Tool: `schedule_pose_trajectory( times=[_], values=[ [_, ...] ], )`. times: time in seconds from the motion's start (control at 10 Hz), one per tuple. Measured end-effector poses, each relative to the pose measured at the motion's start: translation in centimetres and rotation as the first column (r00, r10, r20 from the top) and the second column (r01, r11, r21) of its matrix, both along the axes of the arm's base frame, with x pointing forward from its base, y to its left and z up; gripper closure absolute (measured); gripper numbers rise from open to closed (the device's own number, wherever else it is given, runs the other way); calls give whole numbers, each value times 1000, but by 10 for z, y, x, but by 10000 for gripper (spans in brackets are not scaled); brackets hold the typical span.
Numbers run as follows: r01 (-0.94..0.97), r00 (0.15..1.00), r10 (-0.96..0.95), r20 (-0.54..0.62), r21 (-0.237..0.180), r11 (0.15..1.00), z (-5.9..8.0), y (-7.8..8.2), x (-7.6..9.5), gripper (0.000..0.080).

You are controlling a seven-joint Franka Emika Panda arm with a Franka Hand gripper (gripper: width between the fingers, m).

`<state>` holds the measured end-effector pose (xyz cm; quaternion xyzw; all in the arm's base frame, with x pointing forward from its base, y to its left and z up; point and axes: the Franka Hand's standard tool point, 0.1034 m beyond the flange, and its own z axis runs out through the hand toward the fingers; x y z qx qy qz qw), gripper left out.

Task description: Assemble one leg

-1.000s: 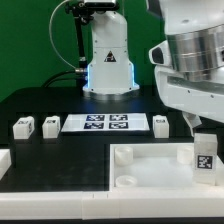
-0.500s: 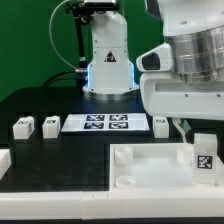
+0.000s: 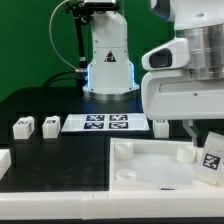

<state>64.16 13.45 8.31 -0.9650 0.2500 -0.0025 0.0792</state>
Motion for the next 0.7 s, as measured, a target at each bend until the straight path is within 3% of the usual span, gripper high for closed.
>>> schedule_pose_trajectory(
  times=[0.1,0.5,0.7],
  values=[
    [66,998,-66,-13,0,998,-1,-2,-1,476],
    [481,875,-479,-76,18,876,-1,-6,2,476],
    [705,709,-698,-97,102,702,-2,-16,6,476]
  ],
)
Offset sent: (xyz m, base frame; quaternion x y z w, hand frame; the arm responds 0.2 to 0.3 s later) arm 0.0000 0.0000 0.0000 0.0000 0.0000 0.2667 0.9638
